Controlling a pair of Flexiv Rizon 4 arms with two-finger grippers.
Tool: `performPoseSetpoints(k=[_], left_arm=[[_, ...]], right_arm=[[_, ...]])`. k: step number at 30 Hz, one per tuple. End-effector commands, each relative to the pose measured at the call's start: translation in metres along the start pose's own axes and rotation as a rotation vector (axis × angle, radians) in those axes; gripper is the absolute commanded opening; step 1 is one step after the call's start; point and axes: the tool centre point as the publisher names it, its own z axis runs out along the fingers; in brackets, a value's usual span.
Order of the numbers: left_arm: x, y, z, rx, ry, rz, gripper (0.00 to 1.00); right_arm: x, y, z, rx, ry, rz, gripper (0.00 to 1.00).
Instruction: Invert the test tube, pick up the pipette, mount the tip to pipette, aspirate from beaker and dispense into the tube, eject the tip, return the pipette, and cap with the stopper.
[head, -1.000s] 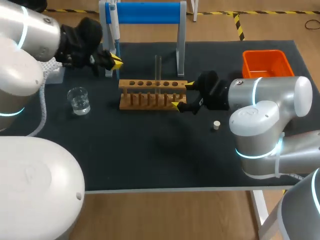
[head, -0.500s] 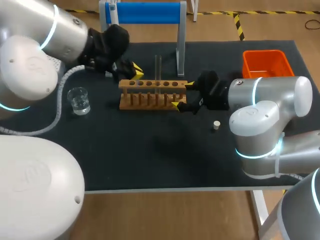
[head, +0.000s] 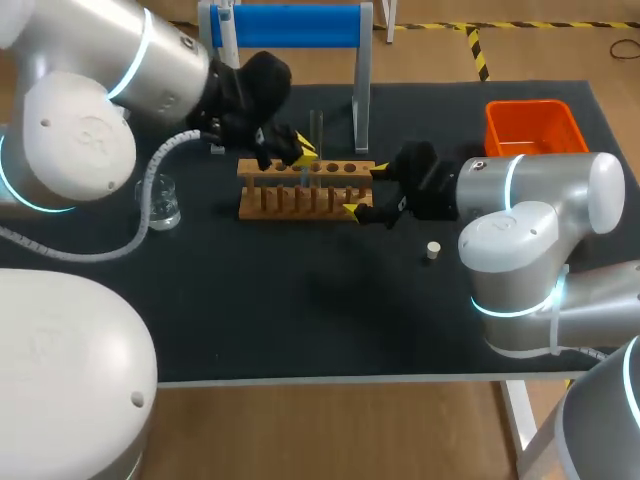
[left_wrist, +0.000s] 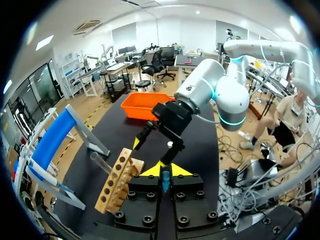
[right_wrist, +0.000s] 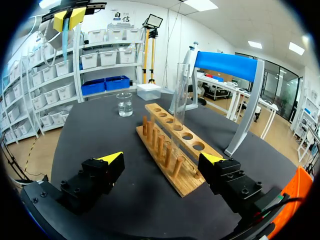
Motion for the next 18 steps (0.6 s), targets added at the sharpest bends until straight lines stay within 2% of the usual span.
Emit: performPoseSetpoints(k=[1,18], left_arm=[[0.0038,-0.0047,0.0084,-0.002,0.006,-0.006,0.0],[0.0092,-0.0087,0.0122,-0.001,0.026,-0.012,0.0]], right_arm=[[-0.0005,-0.0011,-0.0009,-0.003,0.002,0.0,1.0],[-0.0005,-0.0011,-0.0009,-0.003,0.002,0.0,1.0]])
